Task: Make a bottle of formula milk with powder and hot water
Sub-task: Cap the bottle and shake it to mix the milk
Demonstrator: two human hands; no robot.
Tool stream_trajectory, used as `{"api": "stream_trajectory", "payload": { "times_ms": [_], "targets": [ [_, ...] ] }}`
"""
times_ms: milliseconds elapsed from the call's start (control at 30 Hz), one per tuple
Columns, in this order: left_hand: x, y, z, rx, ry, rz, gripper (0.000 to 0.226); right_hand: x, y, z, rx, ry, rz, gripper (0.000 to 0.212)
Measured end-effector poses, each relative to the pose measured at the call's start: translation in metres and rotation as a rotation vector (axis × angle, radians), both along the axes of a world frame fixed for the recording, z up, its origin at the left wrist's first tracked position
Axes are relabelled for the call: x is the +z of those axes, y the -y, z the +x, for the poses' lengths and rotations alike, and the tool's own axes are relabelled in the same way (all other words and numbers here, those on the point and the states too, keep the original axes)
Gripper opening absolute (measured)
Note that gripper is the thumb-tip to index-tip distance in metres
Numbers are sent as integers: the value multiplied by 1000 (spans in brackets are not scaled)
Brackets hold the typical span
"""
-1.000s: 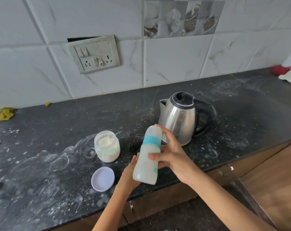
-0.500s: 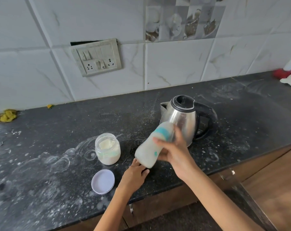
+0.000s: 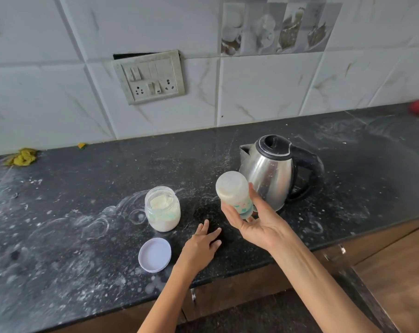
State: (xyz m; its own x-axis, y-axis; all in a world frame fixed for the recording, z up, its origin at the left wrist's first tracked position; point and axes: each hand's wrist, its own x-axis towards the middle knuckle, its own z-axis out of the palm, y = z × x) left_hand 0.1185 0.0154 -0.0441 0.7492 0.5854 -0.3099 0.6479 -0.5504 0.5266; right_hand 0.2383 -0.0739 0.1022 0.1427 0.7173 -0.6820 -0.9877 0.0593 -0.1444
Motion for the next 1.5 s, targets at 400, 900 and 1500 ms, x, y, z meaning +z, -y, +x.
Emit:
{"api": "stream_trajectory", "payload": {
  "times_ms": [400,900,1500],
  "targets": [
    [11,4,-3,27,14,-39,46,-7,-1,-1,62,687,105,77],
    [-1,4,-4,104,-4,-94,51,-25,7,7,121,992,215,82],
    [-10,0,-1,4,22,44,46,-15,10,10,13,894,229,72]
  ]
}}
